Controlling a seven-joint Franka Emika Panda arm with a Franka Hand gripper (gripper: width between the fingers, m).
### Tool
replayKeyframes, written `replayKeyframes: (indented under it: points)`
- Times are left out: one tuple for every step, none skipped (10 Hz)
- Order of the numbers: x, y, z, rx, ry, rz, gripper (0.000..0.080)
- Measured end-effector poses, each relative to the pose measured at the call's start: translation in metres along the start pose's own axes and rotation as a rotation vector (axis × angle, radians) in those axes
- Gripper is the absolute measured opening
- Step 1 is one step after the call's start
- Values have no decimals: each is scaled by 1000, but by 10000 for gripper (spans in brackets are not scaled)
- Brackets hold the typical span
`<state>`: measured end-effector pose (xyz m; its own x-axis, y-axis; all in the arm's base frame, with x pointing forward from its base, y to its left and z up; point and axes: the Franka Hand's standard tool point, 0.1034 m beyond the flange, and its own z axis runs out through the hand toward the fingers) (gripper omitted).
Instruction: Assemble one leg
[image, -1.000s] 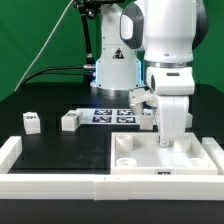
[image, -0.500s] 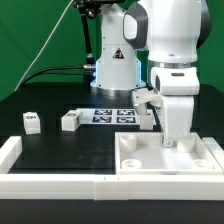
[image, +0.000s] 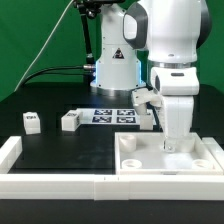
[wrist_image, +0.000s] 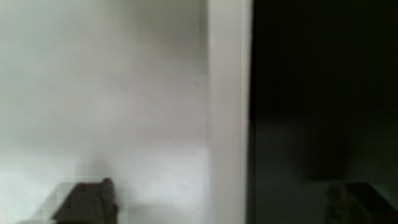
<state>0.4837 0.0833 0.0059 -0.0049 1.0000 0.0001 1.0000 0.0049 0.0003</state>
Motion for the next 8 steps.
replayKeyframes:
  points:
    - [0, 0, 0, 0, 0, 0, 618]
    - [0, 0, 0, 0, 0, 0, 643]
    - [0, 0, 0, 0, 0, 0, 648]
    - [0, 0, 0, 0, 0, 0, 648]
    - [0, -1, 0, 1, 0, 0, 649]
    - [0, -5, -4, -2, -1, 36, 649]
    - [2, -14, -12, -5, -4, 72, 649]
    - [4, -24, -21, -8, -8, 105, 649]
